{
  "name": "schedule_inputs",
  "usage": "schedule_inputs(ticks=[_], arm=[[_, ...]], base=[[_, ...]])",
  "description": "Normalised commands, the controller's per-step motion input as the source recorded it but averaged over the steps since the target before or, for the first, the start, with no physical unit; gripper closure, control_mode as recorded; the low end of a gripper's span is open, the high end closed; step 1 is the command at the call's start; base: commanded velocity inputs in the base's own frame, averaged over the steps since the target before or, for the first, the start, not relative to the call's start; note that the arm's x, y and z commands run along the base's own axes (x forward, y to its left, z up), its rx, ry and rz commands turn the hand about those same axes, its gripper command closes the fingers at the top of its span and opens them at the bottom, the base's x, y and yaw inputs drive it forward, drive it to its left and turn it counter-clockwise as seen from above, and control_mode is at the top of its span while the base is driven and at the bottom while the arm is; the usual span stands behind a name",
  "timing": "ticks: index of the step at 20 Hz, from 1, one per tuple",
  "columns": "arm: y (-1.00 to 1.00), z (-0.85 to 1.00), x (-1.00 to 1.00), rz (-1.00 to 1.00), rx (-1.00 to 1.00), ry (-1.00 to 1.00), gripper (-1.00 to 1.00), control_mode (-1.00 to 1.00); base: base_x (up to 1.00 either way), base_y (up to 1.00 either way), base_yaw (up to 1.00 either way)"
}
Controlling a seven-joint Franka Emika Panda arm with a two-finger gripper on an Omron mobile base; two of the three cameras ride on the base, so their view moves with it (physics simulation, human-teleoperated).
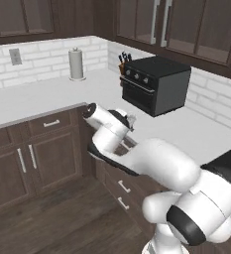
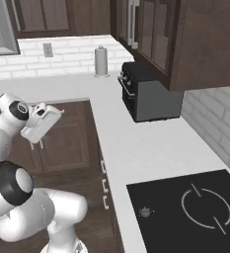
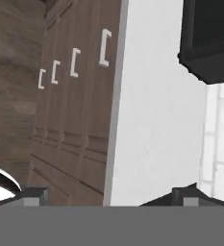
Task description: Take a straw from the drawer in front and place it inside the glass cup on the dining counter.
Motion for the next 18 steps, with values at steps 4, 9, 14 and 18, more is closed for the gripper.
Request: schedule_inputs(ticks=[4,9,14,18], arm=[[0.00,-0.70,0.38,0.00,-0.39,0.00,-1.00,-1.00],[0.00,-0.57,0.41,0.00,-0.37,0.00,-1.00,-1.00],[0.00,-0.56,0.40,0.00,-0.28,0.00,-1.00,-1.00],[0.00,-0.73,0.49,0.00,-0.19,-0.01,-1.00,-1.00]], base=[[0.00,0.00,0.00],[0.00,0.00,0.00],[0.00,0.00,0.00],[0.00,0.00,0.00]])
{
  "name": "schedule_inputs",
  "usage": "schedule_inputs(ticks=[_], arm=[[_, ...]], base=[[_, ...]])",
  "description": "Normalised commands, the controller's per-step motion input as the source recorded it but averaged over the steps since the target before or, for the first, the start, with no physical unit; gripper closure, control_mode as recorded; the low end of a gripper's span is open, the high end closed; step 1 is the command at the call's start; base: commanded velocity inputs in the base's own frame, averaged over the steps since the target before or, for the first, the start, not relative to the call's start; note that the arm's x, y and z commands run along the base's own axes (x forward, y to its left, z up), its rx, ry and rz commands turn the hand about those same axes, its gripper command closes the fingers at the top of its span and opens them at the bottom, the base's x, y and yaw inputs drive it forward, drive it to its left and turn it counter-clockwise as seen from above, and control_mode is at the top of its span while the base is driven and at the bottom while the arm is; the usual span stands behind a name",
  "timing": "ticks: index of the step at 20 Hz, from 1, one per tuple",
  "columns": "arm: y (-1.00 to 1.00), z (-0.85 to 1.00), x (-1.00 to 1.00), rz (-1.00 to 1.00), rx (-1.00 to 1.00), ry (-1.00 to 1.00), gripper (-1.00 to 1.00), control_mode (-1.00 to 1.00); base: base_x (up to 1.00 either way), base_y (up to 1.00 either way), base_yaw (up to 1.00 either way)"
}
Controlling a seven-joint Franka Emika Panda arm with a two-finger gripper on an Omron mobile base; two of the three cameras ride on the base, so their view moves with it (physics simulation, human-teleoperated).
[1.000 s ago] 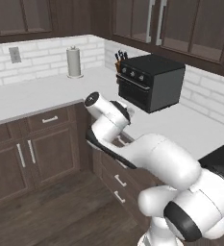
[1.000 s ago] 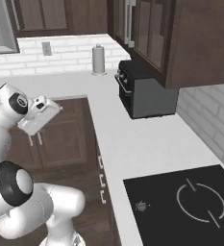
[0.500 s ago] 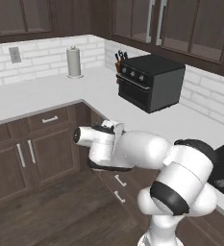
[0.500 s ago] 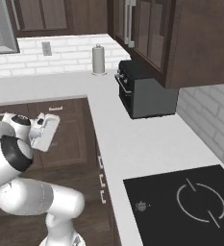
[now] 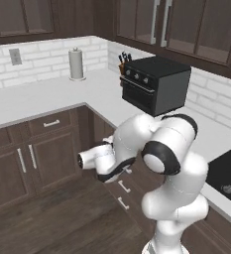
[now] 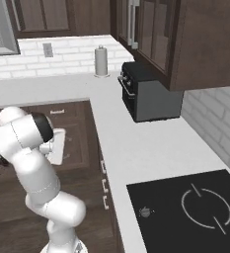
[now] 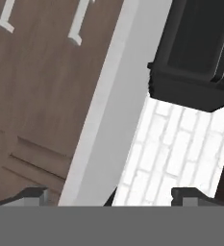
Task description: Take a straw from the drawer in front and place it inside the glass cup on the dining counter.
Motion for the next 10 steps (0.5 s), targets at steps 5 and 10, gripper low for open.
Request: schedule_inputs(ticks=[5,10], arm=[[0.00,-0.59,0.50,0.00,-0.13,-0.11,-1.00,-1.00],[0.00,-0.45,0.59,0.00,-0.06,-0.11,-1.00,-1.00]], base=[[0.00,0.00,0.00],[0.00,0.00,0.00]])
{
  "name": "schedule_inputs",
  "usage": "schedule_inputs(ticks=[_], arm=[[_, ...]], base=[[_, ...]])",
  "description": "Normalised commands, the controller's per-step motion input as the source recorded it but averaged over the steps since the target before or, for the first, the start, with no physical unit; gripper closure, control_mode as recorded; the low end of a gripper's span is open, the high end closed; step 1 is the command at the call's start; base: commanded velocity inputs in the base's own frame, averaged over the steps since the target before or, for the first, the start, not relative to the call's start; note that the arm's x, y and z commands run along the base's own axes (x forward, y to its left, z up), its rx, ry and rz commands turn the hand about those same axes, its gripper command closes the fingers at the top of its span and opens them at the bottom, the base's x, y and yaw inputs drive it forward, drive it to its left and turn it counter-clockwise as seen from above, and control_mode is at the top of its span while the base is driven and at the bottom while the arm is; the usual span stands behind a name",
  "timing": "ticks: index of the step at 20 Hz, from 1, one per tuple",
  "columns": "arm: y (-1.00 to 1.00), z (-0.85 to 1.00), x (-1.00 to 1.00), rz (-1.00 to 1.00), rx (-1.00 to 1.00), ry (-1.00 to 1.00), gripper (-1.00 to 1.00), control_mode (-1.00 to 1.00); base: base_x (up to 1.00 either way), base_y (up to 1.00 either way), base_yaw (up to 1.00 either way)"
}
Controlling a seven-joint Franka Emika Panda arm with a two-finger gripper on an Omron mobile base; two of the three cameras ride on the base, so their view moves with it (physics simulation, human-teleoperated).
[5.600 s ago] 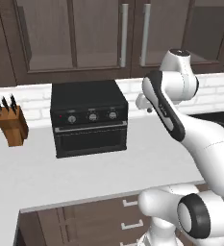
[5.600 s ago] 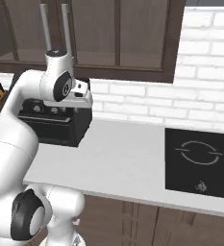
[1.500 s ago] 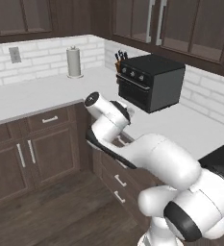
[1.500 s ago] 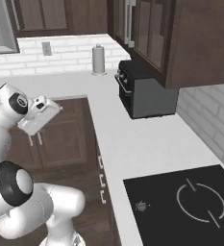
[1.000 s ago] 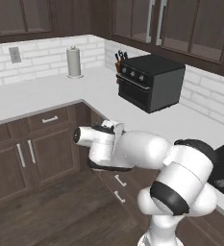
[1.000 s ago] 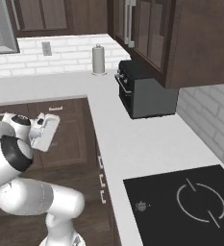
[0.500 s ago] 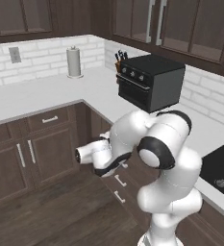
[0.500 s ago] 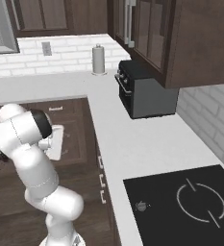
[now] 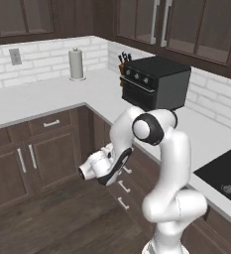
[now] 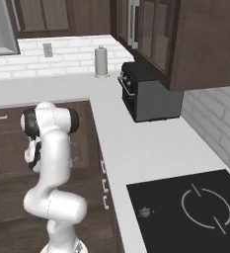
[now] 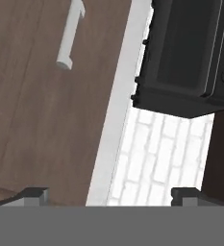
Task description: Take a straw from the drawer in front and place it inside the glass cup on the dining counter.
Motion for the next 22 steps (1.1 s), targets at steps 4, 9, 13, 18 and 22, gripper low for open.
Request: schedule_inputs(ticks=[4,9,13,18,22], arm=[[0.00,-0.36,0.67,0.00,-0.01,-0.05,-1.00,-1.00],[0.00,-0.36,0.75,0.00,-0.01,-0.02,-1.00,-1.00],[0.00,-0.34,0.75,0.00,0.00,0.00,-1.00,-1.00],[-0.01,-0.26,0.69,0.00,0.01,0.02,-1.00,-1.00],[-0.09,-0.28,0.62,0.00,0.03,0.04,-1.00,-1.00]], base=[[0.00,0.00,0.00],[0.00,0.00,0.00],[0.00,0.00,0.00],[0.00,0.00,0.00],[0.00,0.00,0.00]])
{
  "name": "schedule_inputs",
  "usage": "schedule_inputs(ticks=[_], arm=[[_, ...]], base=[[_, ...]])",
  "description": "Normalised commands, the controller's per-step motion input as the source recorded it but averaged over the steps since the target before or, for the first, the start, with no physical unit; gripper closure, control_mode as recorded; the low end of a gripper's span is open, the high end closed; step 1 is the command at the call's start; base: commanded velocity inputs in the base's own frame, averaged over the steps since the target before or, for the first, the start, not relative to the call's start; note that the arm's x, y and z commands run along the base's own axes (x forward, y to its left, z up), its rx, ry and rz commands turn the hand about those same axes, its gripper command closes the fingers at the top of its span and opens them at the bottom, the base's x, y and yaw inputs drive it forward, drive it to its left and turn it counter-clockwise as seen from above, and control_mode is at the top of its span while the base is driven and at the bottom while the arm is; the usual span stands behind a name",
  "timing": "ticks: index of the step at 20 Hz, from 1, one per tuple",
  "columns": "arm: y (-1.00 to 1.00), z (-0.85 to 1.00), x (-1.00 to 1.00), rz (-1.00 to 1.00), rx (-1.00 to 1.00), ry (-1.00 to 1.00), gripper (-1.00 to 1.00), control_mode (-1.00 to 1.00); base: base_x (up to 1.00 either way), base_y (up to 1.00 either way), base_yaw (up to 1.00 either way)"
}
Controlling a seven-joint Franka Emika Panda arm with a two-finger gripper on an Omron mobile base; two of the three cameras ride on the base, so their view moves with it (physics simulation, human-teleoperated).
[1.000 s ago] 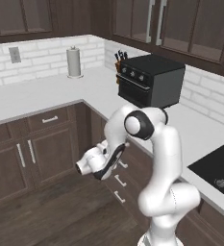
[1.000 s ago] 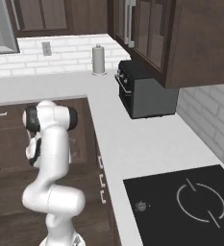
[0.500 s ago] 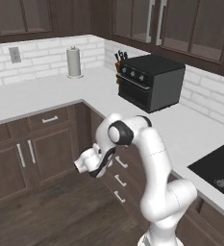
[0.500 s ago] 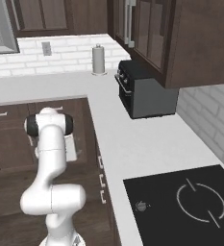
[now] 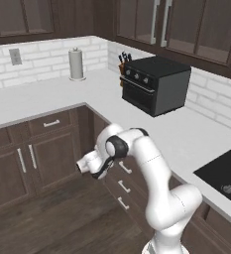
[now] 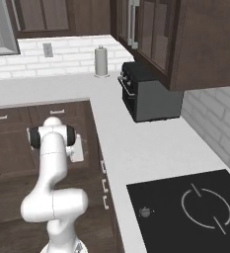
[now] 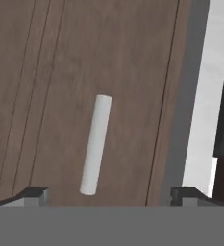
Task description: Take a straw from the drawer in front and place it inside the glass cup on the dining counter.
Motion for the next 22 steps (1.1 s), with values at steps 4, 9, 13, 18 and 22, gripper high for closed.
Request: schedule_inputs(ticks=[4,9,13,18,22], arm=[[-0.17,-0.34,0.59,0.00,0.03,0.03,-1.00,-1.00],[-0.22,-0.22,0.36,-0.01,0.01,0.00,-1.00,-1.00],[-0.21,-0.29,0.38,-0.03,0.00,0.00,-1.00,-1.00],[-0.19,-0.25,0.25,-0.02,0.00,0.00,-1.00,-1.00],[-0.15,-0.01,0.00,-0.01,0.00,-0.03,-1.00,-1.00]], base=[[0.00,0.00,0.00],[0.00,0.00,0.00],[0.00,0.00,0.00],[0.00,0.00,0.00],[0.00,0.00,0.00]])
